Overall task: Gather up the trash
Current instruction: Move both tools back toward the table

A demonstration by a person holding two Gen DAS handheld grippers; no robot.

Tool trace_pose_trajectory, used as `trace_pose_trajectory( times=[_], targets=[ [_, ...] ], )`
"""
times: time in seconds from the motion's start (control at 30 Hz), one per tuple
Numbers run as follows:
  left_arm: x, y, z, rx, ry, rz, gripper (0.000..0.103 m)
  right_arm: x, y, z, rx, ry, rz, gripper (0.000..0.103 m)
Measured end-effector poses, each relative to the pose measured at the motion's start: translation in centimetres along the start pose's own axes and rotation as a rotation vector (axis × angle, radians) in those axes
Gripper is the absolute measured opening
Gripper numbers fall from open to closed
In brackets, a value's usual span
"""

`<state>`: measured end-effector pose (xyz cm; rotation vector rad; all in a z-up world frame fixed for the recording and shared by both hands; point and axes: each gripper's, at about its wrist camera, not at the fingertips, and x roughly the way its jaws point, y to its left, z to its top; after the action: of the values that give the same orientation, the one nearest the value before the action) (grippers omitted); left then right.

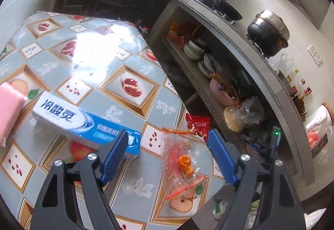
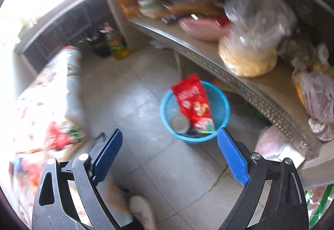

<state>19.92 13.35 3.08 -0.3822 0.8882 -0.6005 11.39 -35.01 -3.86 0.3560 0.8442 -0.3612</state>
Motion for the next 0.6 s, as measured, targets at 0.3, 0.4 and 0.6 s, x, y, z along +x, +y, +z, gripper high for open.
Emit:
trace_pose_trajectory(
  times=[0.3, 0.4, 0.6],
  targets=[
    [-3.9, 3.0, -3.3, -0.037, -0.065, 0.029, 0.081, -5.1, 7.0, -2.0, -0.105, -0.034, 0.143, 0.093],
    [-4.8, 4.0, -4.6, -0.050, -0.078, 0.051, 0.082, -5.6, 9.6, -3.2, -0.159, -0.019, 0.188, 0.093],
    [-5.6, 5.5, -6.9, -0.067, -0.087, 0.104, 0.082, -5.9, 15.0, -5.9, -0.297, 0.015, 0.297, 0.091]
  ],
)
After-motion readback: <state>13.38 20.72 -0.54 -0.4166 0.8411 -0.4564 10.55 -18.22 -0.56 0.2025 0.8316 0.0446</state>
